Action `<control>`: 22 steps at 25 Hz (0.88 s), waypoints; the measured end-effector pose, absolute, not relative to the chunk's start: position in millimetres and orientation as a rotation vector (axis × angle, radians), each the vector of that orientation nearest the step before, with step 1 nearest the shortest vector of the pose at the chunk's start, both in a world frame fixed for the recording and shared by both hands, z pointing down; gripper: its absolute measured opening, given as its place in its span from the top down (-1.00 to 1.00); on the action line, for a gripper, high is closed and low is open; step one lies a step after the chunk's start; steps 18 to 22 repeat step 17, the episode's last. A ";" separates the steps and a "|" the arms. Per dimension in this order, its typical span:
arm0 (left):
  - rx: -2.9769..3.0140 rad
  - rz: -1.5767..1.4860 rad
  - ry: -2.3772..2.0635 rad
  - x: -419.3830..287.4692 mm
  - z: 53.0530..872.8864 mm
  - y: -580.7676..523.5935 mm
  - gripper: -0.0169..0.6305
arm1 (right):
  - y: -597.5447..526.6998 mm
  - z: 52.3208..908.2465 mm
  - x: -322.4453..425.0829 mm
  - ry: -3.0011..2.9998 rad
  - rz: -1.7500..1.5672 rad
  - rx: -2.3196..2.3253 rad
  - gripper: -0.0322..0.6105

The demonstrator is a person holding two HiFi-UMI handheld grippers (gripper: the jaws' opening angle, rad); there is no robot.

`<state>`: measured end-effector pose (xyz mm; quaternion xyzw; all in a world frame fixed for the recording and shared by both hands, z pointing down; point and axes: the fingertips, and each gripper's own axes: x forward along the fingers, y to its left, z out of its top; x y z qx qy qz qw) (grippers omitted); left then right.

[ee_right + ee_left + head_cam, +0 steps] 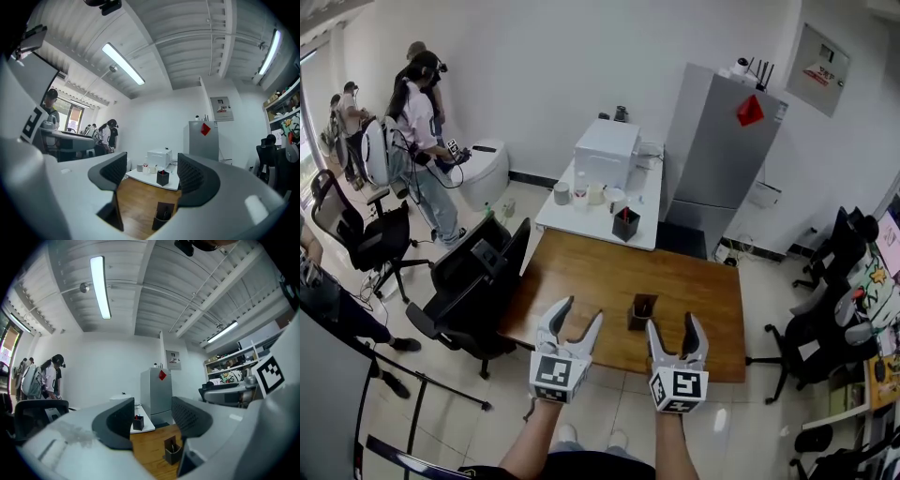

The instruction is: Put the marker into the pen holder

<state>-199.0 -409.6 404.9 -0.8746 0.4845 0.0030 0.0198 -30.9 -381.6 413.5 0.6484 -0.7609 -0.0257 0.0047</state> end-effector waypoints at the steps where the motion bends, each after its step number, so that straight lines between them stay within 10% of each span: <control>1: -2.723 0.011 1.506 -198.1 404.6 -409.0 0.18 | -380.4 413.7 -33.1 -2.393 -0.080 2.014 -0.13; 22: -2.717 -0.010 1.507 -177.9 403.4 -413.7 0.21 | -382.0 413.6 5.0 -2.387 -0.041 2.003 -0.11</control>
